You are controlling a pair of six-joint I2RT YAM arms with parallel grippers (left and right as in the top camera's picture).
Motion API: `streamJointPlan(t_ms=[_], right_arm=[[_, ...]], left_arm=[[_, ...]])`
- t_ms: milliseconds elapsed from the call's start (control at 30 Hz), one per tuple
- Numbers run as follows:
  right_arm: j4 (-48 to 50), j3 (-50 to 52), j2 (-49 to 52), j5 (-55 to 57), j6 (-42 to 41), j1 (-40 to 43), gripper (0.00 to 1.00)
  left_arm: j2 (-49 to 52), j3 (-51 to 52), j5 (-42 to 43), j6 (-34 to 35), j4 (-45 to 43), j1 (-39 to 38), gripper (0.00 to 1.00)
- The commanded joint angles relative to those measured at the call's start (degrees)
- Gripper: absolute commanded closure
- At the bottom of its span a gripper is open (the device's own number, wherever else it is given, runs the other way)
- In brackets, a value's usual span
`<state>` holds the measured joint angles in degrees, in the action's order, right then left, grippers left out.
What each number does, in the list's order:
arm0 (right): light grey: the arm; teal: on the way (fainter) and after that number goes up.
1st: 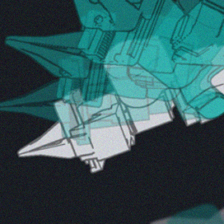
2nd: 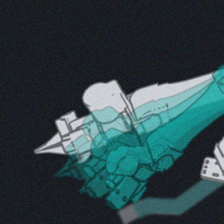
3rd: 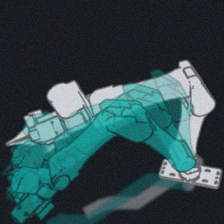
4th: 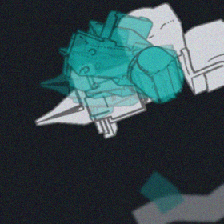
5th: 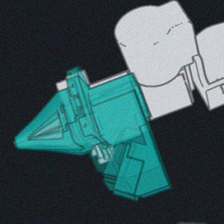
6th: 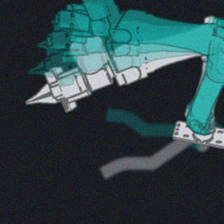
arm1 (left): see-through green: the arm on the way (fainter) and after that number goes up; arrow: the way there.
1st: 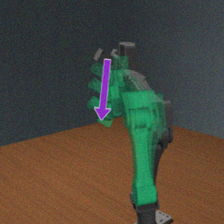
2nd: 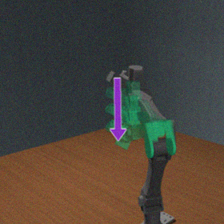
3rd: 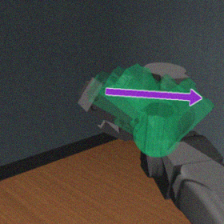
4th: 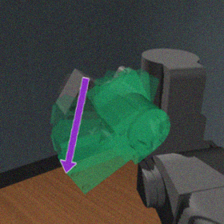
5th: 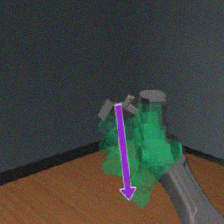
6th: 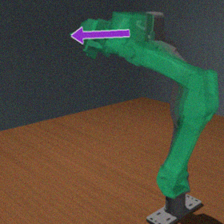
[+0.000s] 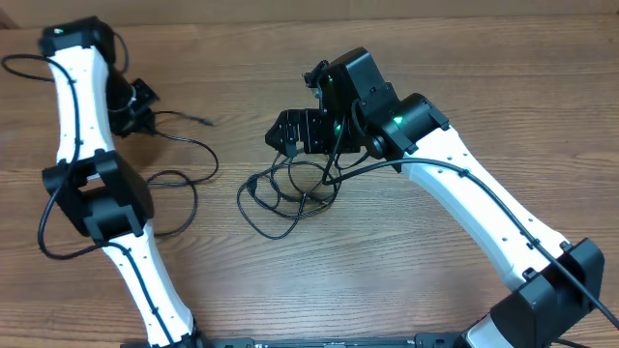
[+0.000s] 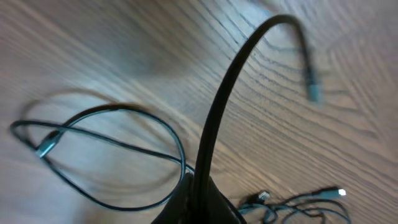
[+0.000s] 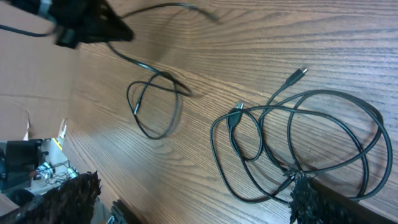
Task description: Untangle cables
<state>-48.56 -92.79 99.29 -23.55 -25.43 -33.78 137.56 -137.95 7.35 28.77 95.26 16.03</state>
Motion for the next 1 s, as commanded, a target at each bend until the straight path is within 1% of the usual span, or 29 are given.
streamJointPlan(t_ms=[0, 200, 400, 533, 633, 733, 800, 900, 967], right_arm=[[0.13, -1.68, 0.50, 0.39, 0.15, 0.09, 0.00], [-0.59, -1.68, 0.50, 0.39, 0.15, 0.09, 0.00], [-2.45, -1.68, 0.50, 0.39, 0.15, 0.09, 0.00], [-3.67, -1.68, 0.50, 0.39, 0.17, 0.09, 0.00], [-3.89, -1.68, 0.50, 0.37, 0.15, 0.09, 0.00], [-3.93, -1.68, 0.50, 0.37, 0.15, 0.09, 0.00], [-4.24, -1.68, 0.50, 0.37, 0.15, 0.09, 0.00], [-5.14, -1.68, 0.50, 0.37, 0.17, 0.09, 0.00], [-5.60, -1.68, 0.50, 0.39, 0.17, 0.09, 0.00]], left_arm=[[-5.84, -4.48, 0.20, -0.31, 1.57, 1.70, 0.96], [-16.55, -4.70, 0.15, -3.02, 1.55, 2.10, 0.96], [-23.02, -4.63, -0.28, -3.48, 1.55, 1.99, 0.96], [-26.05, -4.63, -2.34, -2.82, 1.55, 2.47, 0.96], [-26.75, -4.17, -6.21, -3.04, 1.55, 2.49, 0.96], [-26.73, -1.29, -8.70, -2.84, 1.55, 2.49, 0.96], [-26.73, 2.27, -10.95, -1.09, 1.55, 2.49, 0.96], [-26.67, 8.37, -21.94, 6.12, 1.55, 2.62, 0.96], [-26.67, 11.32, -26.64, 9.84, 1.55, 3.21, 0.96]])
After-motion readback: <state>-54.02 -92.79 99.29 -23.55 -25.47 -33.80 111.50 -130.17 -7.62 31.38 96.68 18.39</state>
